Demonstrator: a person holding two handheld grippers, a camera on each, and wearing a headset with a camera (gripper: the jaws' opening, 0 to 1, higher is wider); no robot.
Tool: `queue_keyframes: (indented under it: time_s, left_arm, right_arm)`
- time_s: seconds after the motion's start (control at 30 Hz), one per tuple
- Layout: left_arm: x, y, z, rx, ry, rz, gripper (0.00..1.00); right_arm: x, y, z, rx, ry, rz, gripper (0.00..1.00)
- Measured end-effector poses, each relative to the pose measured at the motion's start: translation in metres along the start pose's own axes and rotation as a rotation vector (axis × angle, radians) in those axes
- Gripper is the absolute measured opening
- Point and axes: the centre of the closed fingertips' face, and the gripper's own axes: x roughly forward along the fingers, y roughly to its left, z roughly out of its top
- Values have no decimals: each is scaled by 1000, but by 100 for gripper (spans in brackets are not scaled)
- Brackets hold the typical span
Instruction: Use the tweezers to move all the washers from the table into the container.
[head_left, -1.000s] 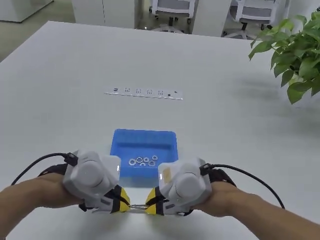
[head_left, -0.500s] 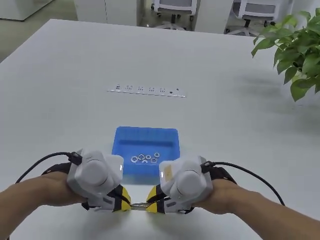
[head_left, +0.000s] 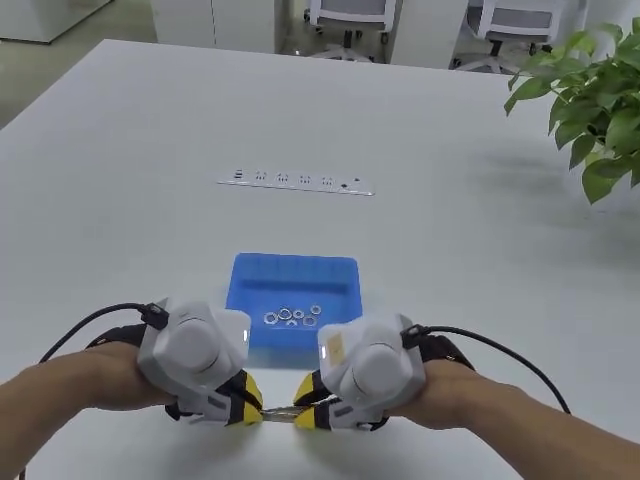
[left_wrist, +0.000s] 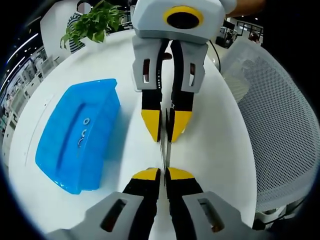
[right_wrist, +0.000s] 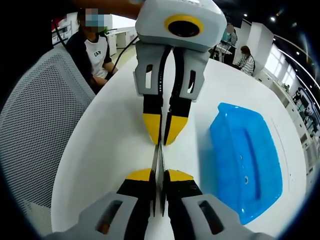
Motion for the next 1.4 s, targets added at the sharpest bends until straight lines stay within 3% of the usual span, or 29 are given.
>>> queue_keyframes:
  time_s: [0.23,0.47,0.6,0.7,0.87,1.1,1.4]
  left_arm:
    - [-4,0,-6,11,15,23,15]
    - [-14,-2,-10,-33,-10,54,25]
    - [-24,0,-7,-111,-73,82,29]
    - [-32,4,-4,-181,-124,114,36]
    - [-52,14,5,-286,-240,192,49]
    - [-78,22,14,-346,-325,292,64]
    - [-99,22,24,-377,-403,409,78]
  right_arm:
    - [-3,1,0,12,-6,-20,17]
    - [-23,-11,5,74,-57,-100,23]
    - [-36,-21,7,128,-88,-158,28]
    - [-50,-29,10,212,-141,-207,31]
    - [-75,-42,5,273,-177,-298,37]
    - [-108,-53,0,365,-237,-413,52]
    - [-148,-52,-6,455,-309,-553,67]
